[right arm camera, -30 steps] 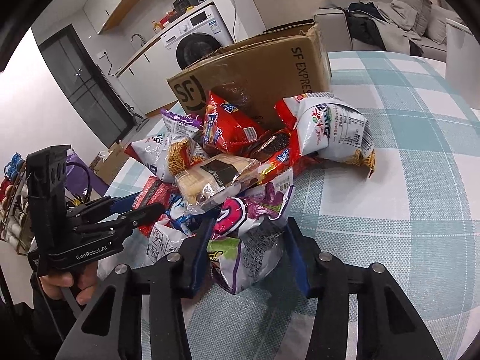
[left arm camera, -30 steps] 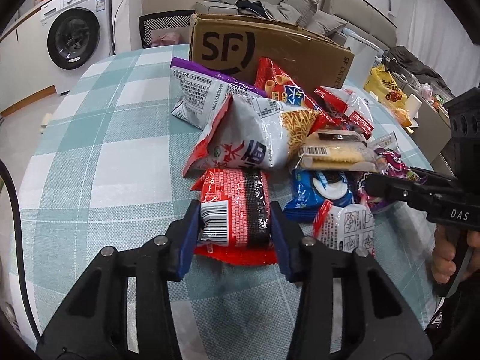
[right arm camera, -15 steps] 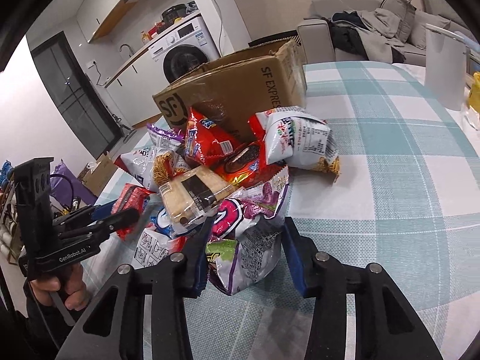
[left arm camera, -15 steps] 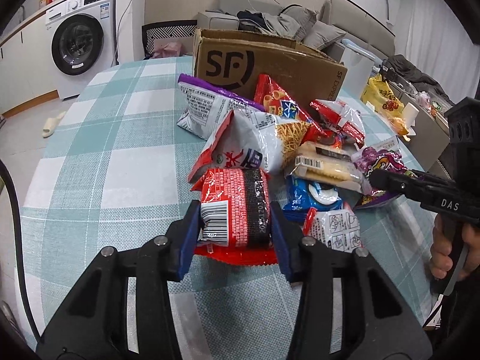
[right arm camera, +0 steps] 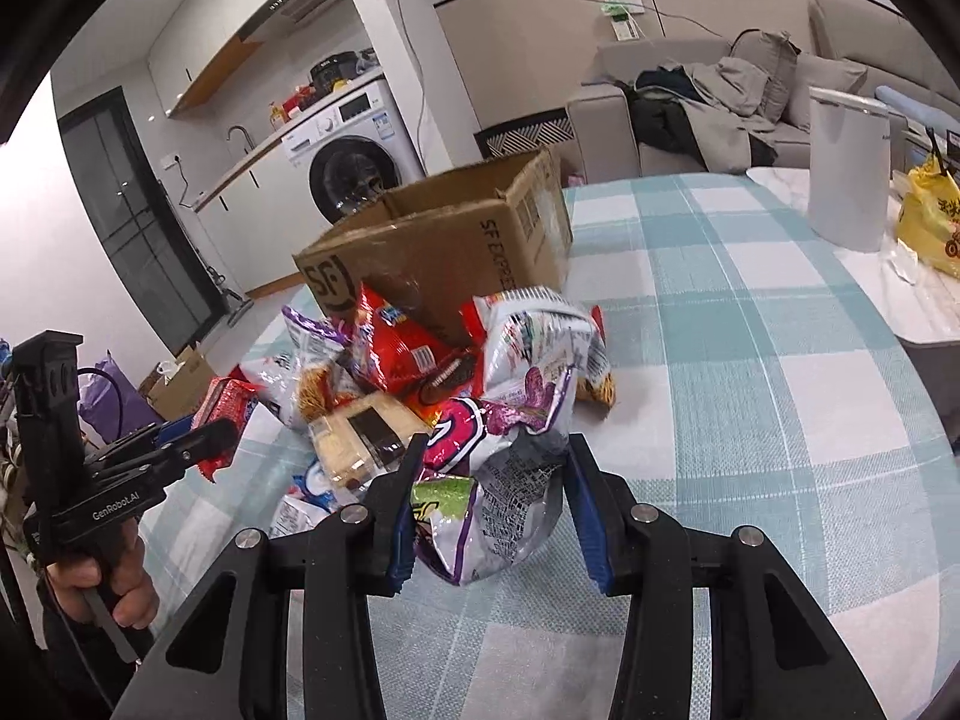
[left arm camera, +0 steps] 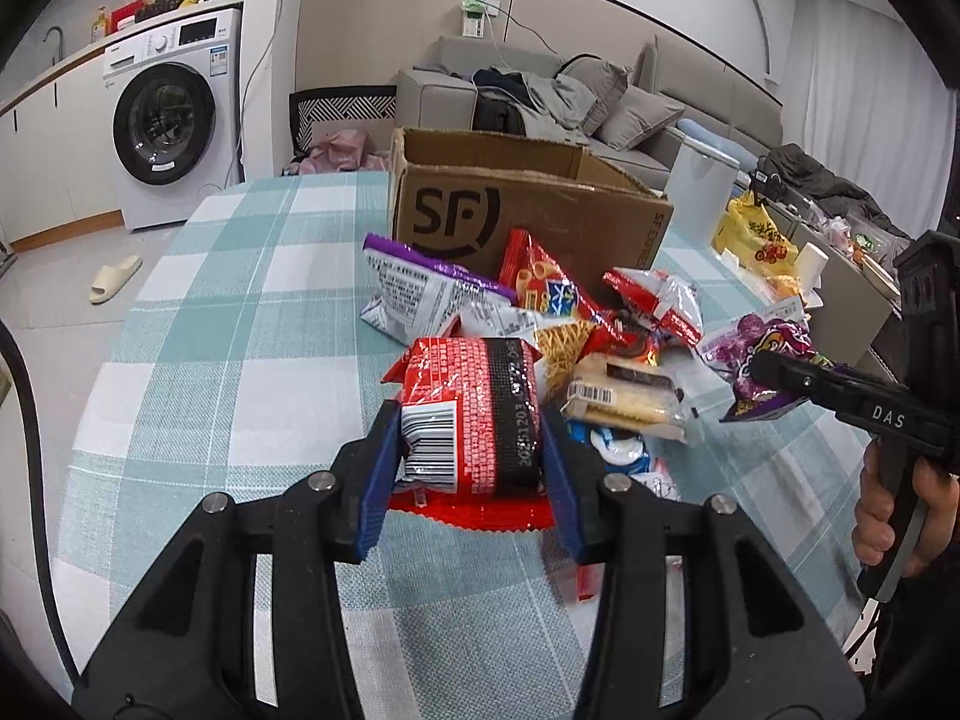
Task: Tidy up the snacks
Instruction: 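Carry the red noodle pack and purple candy bag over the box with both grippers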
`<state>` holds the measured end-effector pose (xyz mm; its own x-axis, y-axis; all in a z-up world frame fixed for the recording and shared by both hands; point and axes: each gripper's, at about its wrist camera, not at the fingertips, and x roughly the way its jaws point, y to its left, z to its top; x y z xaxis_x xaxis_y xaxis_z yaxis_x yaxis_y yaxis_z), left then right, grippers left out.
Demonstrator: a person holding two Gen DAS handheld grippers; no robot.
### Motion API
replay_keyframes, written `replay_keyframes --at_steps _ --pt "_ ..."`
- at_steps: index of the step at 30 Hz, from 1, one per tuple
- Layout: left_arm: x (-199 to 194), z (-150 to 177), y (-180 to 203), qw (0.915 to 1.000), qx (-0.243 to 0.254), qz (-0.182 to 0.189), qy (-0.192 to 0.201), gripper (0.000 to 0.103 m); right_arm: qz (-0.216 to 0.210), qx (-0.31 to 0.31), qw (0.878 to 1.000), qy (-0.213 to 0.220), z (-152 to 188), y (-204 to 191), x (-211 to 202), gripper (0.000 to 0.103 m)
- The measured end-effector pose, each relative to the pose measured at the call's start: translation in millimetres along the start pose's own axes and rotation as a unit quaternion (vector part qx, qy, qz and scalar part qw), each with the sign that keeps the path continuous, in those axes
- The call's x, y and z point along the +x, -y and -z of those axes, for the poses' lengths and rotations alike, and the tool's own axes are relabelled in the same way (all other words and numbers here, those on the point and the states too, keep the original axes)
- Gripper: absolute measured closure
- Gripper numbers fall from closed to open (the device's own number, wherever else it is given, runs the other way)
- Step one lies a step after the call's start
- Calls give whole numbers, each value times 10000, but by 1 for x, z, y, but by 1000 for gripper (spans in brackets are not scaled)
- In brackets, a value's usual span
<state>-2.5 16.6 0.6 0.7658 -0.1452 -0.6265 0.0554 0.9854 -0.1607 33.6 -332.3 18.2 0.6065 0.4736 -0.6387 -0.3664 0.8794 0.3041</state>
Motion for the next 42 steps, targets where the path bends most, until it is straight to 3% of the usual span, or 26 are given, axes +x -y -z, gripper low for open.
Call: replay_keyframes --at_steps 9,26,42 --pt "-5 -7 6 9999 34 31 121 61 -113 -210 9997 -7 -3 -15 3 66" --pt "-11 -37 22 9987 209 114 447 61 -384 -412 9975 419 -30 -36 -19 66" --pt "8 -70 38 9978 376 173 523 61 -529 -458 9956 620 -70 -49 -14 66"
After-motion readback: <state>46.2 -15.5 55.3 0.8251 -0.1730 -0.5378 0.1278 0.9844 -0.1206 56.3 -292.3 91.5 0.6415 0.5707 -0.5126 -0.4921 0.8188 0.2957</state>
